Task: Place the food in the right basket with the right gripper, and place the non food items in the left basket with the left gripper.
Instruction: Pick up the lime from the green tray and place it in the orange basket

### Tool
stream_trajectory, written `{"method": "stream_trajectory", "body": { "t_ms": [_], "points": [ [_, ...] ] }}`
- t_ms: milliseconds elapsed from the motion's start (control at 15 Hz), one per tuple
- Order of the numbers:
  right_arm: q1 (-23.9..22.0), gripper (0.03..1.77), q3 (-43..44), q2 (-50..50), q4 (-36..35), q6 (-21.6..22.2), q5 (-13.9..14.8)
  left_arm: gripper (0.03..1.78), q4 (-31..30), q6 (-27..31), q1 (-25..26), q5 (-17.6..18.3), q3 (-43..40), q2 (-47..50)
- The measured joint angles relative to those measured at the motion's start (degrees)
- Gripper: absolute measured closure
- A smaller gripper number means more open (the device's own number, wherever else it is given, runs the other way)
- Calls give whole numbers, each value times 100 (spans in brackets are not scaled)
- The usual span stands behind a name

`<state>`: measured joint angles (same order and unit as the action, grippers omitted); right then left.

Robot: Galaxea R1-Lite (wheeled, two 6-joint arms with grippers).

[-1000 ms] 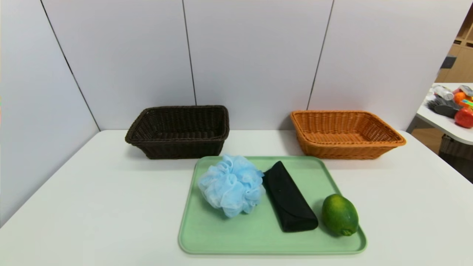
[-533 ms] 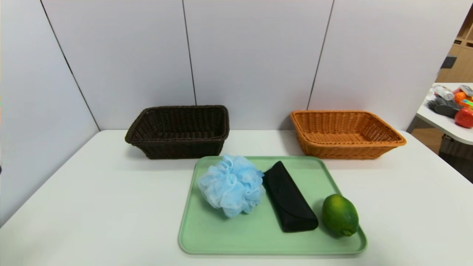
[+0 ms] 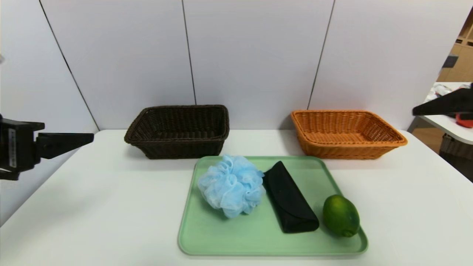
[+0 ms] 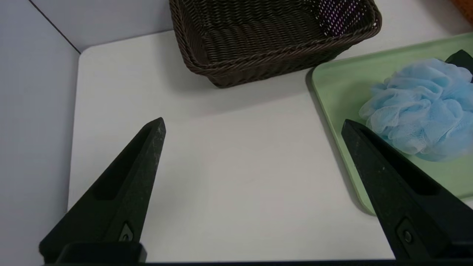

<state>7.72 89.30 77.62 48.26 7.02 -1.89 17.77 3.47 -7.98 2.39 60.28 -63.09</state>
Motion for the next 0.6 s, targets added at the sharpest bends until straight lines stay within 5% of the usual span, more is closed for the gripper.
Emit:
{"method": "stream_trajectory", "body": {
  "t_ms": [200, 400, 600],
  "points": [
    [468, 10, 304, 807, 647, 870, 0, 12, -5, -391, -629, -500, 40, -461],
    [790, 10, 378, 1135, 1287, 1001, 27, 12, -35, -658, -1248, -935, 18, -786],
    [1083, 10, 397, 1303, 1852, 1419, 55, 12, -155, -831, -1495, -980, -116, -974]
  ]
}}
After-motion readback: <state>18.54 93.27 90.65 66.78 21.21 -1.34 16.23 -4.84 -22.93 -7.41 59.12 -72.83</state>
